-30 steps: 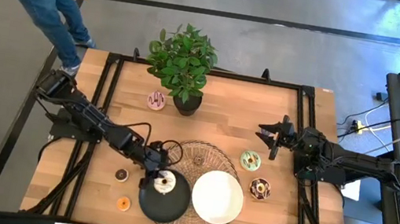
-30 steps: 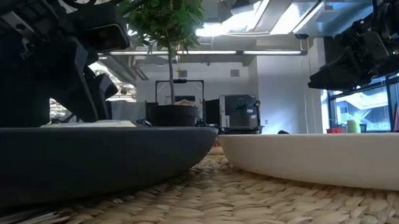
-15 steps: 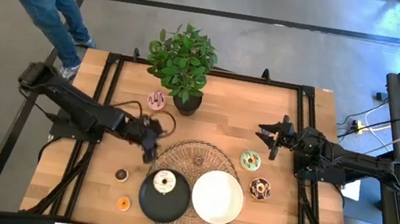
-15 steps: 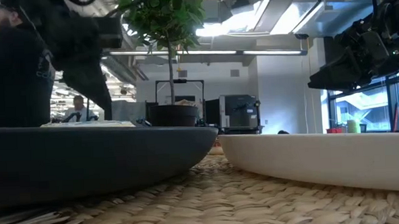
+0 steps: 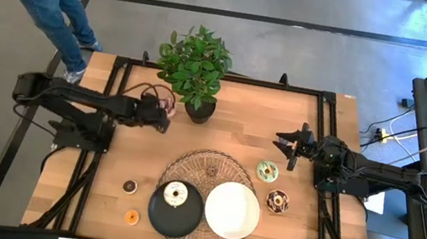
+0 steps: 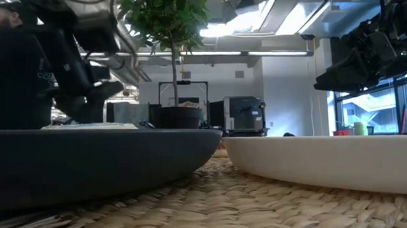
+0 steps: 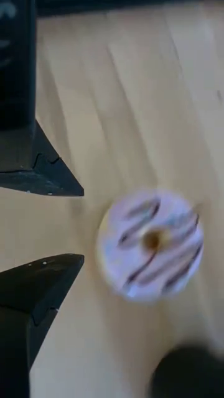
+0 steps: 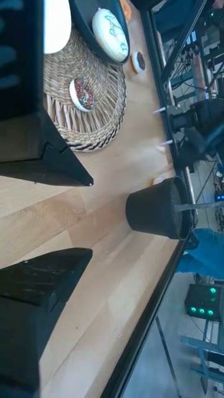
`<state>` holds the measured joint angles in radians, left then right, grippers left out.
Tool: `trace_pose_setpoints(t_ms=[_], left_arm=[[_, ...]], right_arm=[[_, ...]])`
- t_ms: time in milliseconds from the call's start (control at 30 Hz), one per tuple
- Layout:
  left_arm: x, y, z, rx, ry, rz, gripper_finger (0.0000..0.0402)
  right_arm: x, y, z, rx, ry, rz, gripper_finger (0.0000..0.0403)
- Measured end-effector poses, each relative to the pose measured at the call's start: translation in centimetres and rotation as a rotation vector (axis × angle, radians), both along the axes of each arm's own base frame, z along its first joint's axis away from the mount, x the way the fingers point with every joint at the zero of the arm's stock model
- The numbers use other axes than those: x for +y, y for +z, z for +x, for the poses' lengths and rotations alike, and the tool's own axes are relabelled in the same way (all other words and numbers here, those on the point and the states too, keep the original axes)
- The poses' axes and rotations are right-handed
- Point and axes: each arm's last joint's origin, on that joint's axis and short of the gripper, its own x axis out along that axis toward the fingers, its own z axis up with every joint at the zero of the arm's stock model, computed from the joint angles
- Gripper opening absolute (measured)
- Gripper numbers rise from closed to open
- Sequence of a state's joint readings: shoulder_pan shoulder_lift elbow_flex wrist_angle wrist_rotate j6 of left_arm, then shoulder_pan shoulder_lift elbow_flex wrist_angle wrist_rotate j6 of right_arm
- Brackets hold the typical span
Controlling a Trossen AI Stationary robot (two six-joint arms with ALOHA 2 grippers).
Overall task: Pick & Place donuts
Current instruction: Put the large purple donut on the black plate
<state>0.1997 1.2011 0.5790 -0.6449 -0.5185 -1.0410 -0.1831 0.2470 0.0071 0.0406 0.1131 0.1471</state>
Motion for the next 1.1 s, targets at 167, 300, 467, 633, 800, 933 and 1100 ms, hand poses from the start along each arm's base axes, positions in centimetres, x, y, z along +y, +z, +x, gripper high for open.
trace_pose_setpoints(t_ms=[167, 300, 467, 633, 800, 933, 1100], left_arm=[[2.2, -0.1, -0.1, -0.036, 0.065, 0.015, 0.0152], [3.5, 0.4, 0.5, -0.123, 0.064, 0.059, 0.0149], [4.3, 0.1, 0.9, -0.147, 0.072, 0.064, 0.0148], [4.5, -1.5, 1.4, -0.083, 0.071, 0.036, 0.0147], [4.9, -3.0, 1.6, -0.028, 0.107, 0.006, 0.0150], [5.3, -3.6, 1.6, -0.012, 0.122, -0.012, 0.0146], [5.5, -3.5, 1.7, -0.023, 0.112, -0.011, 0.0127]], right_arm=[[0.0, 0.0, 0.0, 0.000, 0.000, -0.002, 0.0173], [0.0, 0.0, 0.0, 0.007, 0.004, -0.020, 0.0173], [0.0, 0.0, 0.0, 0.007, 0.005, -0.022, 0.0173], [0.0, 0.0, 0.0, 0.007, 0.005, -0.023, 0.0173], [0.0, 0.0, 0.0, 0.007, 0.005, -0.025, 0.0173], [0.0, 0.0, 0.0, 0.008, 0.005, -0.025, 0.0173], [0.0, 0.0, 0.0, 0.008, 0.005, -0.026, 0.0173]])
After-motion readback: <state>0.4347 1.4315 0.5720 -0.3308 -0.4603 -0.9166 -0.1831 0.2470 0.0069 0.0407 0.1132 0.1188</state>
